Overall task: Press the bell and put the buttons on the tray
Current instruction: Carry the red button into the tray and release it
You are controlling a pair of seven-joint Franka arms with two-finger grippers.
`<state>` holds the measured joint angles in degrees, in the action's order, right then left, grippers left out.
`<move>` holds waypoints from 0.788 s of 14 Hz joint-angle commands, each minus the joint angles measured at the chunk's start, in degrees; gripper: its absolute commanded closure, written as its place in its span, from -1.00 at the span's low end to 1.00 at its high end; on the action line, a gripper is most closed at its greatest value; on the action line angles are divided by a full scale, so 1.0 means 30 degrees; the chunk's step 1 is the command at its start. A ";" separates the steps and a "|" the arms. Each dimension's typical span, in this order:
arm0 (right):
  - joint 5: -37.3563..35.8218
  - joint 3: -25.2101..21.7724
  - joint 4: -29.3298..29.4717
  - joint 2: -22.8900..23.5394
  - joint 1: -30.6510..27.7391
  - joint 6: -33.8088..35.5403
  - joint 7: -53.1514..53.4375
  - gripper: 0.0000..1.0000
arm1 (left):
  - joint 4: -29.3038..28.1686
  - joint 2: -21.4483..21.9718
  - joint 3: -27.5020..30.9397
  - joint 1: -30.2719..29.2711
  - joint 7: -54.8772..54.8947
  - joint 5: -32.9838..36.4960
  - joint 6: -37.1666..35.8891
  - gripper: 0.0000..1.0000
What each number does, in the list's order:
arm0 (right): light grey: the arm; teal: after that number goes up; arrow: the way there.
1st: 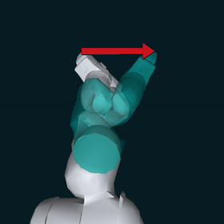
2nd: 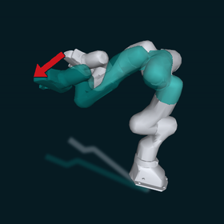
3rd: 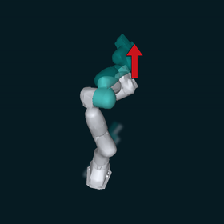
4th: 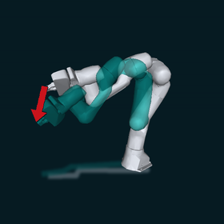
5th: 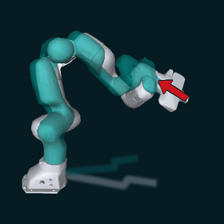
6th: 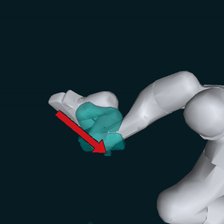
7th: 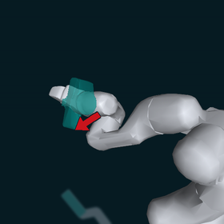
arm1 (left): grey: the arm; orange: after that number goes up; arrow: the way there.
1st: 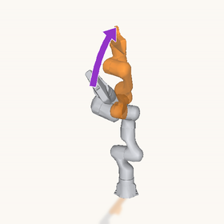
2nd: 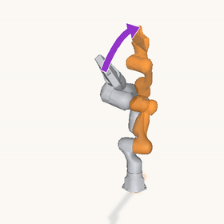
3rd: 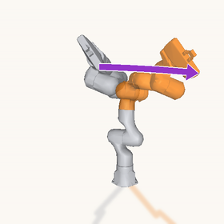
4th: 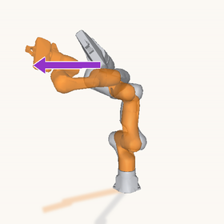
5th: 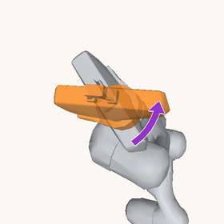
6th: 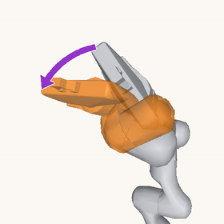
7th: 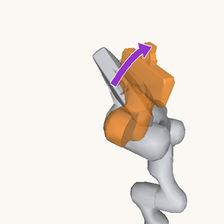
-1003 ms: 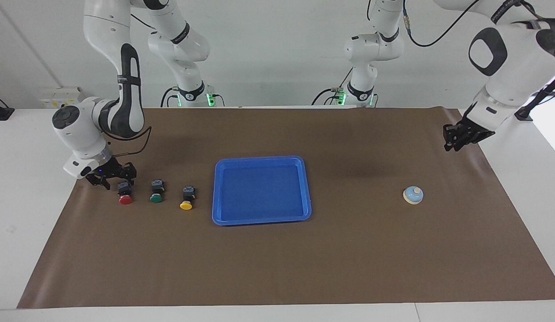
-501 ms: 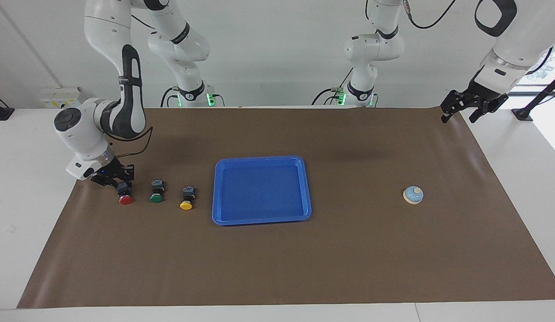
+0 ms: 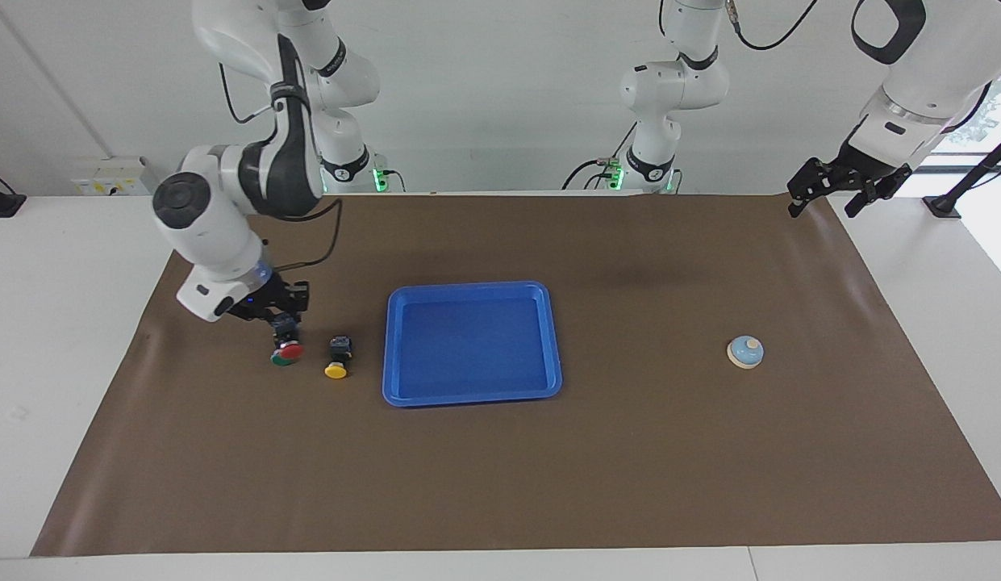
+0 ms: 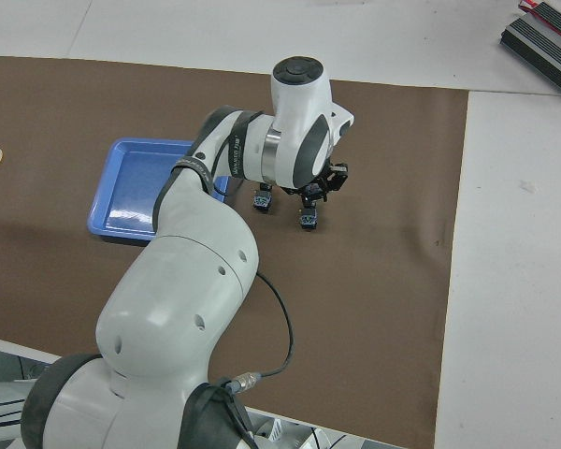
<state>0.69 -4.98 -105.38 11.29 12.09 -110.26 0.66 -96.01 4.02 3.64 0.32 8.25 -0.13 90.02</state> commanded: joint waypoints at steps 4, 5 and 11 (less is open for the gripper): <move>0.1380 -0.0040 0.0557 0.2092 0.4144 -0.2818 0.8090 1.00 | -0.0458 0.0359 0.0048 0.0098 -0.0667 -0.0279 -0.0214 -1.00; 0.1411 -0.0040 0.0499 0.2504 0.4174 -0.3290 0.8737 1.00 | -0.0458 0.0359 0.0048 0.0098 -0.1280 -0.0279 -0.0155 -1.00; 0.2671 -0.0040 -0.1608 0.2743 0.5166 -0.5284 0.9828 1.00 | -0.0604 0.0446 -0.0011 0.0098 -0.1199 -0.0279 -0.0038 -1.00</move>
<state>7.53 -5.05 -107.15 21.07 25.96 -123.99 29.19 -96.37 4.02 3.52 0.35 5.51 -0.15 89.98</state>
